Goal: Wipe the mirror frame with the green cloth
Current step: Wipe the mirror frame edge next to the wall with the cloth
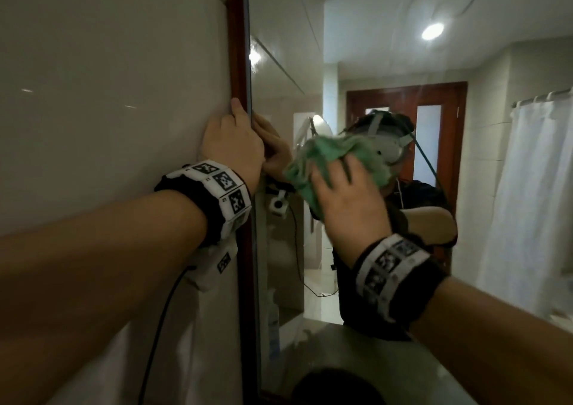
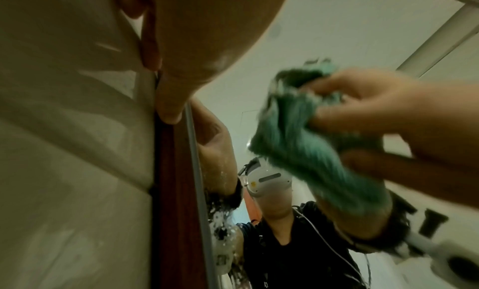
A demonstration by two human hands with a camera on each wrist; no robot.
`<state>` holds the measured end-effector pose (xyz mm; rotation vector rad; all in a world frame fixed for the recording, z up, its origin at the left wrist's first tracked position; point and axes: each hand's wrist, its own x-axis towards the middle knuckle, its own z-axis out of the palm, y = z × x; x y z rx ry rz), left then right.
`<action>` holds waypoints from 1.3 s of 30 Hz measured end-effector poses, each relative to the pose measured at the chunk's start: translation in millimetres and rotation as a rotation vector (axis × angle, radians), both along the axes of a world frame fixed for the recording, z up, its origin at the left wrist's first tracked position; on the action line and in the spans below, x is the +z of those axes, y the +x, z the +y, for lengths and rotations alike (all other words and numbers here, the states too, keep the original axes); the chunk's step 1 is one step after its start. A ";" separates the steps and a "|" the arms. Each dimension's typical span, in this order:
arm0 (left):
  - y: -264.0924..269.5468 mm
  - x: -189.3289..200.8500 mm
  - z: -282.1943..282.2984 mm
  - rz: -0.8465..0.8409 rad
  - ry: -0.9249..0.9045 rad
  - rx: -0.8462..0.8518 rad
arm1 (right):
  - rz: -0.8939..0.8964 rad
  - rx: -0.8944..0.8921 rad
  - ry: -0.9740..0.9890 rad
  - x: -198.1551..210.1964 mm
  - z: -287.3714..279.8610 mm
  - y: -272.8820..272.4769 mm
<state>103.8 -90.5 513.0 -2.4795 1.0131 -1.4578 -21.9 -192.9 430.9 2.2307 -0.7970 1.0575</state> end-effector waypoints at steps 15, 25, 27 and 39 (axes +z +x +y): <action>9.6 -1.2 0.0 0.021 -0.053 -0.100 | 0.016 0.192 -0.088 71.4 25.4 78.0; -0.3 -21.0 8.9 0.001 0.034 0.033 | 0.073 0.230 -0.094 -46.3 20.1 75.3; -2.9 -34.9 9.6 0.022 0.073 0.054 | 0.178 0.225 -0.128 -58.7 19.2 65.7; -0.7 -54.6 13.7 0.108 0.140 0.036 | 0.066 0.101 -0.099 72.6 38.9 65.6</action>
